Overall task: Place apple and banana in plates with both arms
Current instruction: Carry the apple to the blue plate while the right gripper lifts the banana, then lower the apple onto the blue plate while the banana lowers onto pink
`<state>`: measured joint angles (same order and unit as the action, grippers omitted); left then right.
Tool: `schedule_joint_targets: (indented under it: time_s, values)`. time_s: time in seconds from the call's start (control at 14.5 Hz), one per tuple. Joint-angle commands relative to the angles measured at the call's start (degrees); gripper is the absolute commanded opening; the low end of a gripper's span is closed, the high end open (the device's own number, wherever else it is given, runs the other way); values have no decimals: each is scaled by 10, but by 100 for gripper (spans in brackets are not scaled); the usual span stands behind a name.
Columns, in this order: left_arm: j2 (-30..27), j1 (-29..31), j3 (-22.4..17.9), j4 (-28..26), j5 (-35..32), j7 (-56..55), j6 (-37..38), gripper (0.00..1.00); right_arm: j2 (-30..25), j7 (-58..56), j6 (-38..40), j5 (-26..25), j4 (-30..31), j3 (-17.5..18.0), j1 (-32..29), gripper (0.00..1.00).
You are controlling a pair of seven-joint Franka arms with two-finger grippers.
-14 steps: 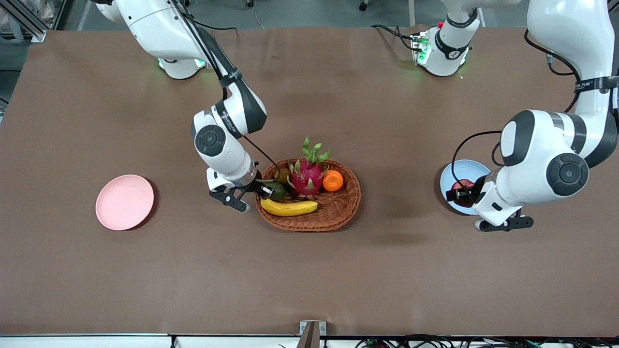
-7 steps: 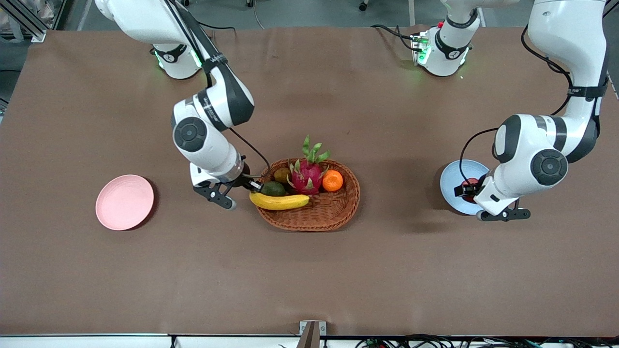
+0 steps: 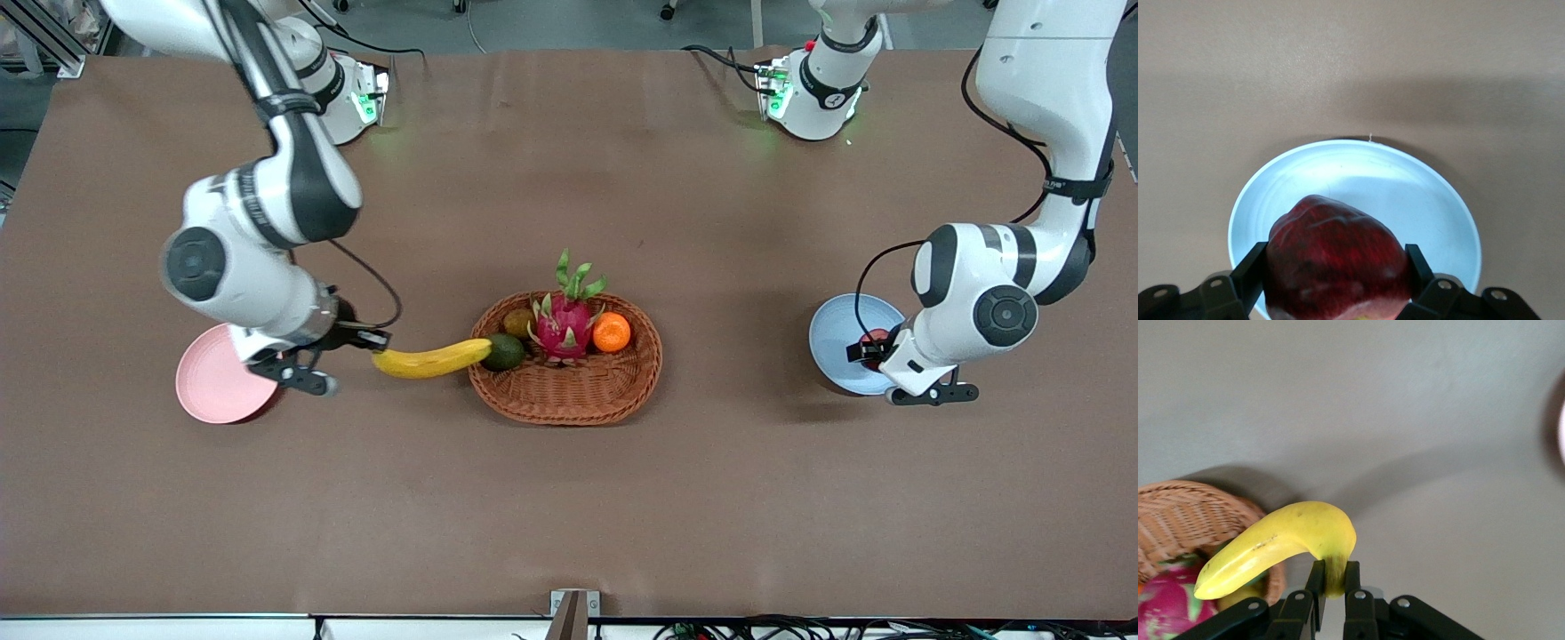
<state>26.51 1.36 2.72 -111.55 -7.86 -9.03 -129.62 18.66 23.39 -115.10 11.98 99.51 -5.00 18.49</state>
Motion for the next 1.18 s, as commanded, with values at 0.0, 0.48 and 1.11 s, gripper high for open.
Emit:
schedule_joint_targets:
  time_s: [0.0,0.48,1.11]
  values:
    - [9,6,4,3,-14,2,-14,58,-23,-123,11,-6,28,10,-64,0]
    - [20,7,5,4,-14,-3,-20,85,-39,-501,0,0,101,11,-258,0]
    - [-39,7,7,6,-8,-10,37,100,31,-828,-29,91,97,11,-382,0]
